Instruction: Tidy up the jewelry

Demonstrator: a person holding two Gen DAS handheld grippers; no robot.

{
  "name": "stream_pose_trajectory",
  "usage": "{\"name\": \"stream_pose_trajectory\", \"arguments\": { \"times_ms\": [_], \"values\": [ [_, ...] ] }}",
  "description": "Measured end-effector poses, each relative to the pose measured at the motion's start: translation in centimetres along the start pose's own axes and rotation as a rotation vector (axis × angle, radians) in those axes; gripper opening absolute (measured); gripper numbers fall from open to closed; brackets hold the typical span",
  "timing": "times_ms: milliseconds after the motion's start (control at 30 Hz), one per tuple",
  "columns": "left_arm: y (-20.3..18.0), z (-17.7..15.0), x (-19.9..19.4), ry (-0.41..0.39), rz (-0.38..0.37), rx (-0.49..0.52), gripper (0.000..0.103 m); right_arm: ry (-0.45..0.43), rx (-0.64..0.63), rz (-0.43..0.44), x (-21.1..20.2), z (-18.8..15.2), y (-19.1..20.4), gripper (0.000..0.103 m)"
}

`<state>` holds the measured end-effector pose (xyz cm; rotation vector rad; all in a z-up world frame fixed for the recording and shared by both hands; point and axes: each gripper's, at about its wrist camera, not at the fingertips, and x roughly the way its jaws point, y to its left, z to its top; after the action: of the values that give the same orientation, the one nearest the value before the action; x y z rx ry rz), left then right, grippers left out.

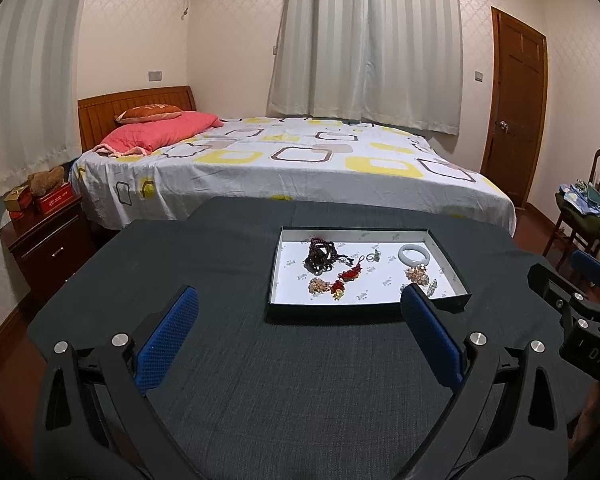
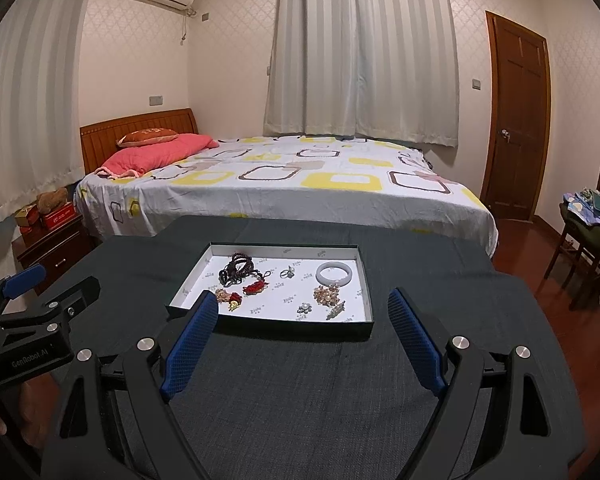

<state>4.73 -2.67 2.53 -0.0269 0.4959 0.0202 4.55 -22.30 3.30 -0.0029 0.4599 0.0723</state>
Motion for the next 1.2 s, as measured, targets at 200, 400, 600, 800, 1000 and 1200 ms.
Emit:
{"name": "stream_pose_trajectory", "arguments": {
  "times_ms": [200, 400, 600, 800, 1000, 1200],
  "values": [
    [0.11, -0.04, -0.03, 0.004, -0.002, 0.0, 0.099, 0.003, 0.0, 0.001, -0.07, 0.04, 0.08, 0.084],
    [0.09, -0.03, -0.02, 0.004, -0.002, 0.0, 0.099, 0.003, 0.001, 0.002, -0.05, 0.02, 0.04, 0.084],
    [0.08, -0.04, -0.03, 0.004, -0.002, -0.001, 0.099, 0.003, 0.001, 0.003, -0.07, 0.01, 0.05, 0.084],
    [0.06, -0.01, -0.02, 0.004, -0.004, 0.0, 0.099, 0.003, 0.001, 0.002, -0.05, 0.0, 0.08, 0.084],
    [0.06, -0.09, 0.12, 0.004, -0.005, -0.001, 0.099, 0.004, 0.0, 0.003, -0.03, -0.08, 0.11, 0.084],
    [-0.13, -0.25, 0.3, 0.004, -0.009, 0.003, 0.099, 0.006, 0.0, 0.004, -0.01, -0.19, 0.26, 0.084]
  ]
}}
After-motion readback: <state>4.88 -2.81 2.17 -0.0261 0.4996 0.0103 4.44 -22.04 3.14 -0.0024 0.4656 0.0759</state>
